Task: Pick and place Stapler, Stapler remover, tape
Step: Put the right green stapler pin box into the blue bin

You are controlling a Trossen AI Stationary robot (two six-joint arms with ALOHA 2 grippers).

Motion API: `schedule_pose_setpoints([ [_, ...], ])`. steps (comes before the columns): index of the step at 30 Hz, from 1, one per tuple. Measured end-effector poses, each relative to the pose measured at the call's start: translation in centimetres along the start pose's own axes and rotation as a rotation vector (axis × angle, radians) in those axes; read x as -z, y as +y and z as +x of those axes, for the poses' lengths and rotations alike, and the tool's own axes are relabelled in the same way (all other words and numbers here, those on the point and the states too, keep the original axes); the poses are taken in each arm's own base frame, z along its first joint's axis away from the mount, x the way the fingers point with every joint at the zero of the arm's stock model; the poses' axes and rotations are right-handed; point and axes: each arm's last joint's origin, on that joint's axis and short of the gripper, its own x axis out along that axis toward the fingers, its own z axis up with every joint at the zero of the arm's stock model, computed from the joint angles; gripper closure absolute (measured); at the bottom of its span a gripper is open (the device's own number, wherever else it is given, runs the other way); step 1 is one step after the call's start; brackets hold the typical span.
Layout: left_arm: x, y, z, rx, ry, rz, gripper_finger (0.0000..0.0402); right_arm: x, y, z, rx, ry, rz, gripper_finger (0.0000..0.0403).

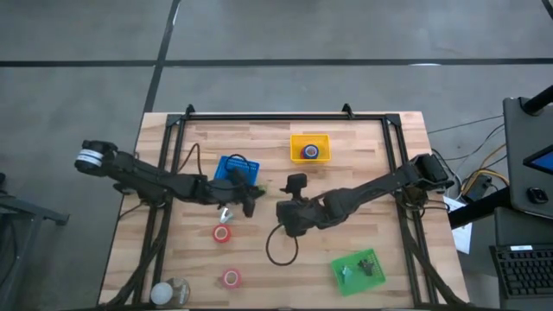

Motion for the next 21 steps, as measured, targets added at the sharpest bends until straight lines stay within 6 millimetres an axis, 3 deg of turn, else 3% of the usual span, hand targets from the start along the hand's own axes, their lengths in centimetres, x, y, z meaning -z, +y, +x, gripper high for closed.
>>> schedule_pose_setpoints([
  [6,-0.3,2.3,-1.7,-0.284,-0.012,-0.005,0.0347,0.9,0.8,-0.1,-0.011,0.035,0.015,0.0111],
  [12,-0.5,5.2,-2.1,-0.488,0.061,-0.041,0.0331,1.0,1.5,-0.4,-0.021,0.030,0.029,0.0121],
  [21,-1.2,6.6,-1.8,-0.530,0.094,-0.051,0.0331,1.0,1.6,-0.5,-0.022,0.027,0.045,0.0120],
])
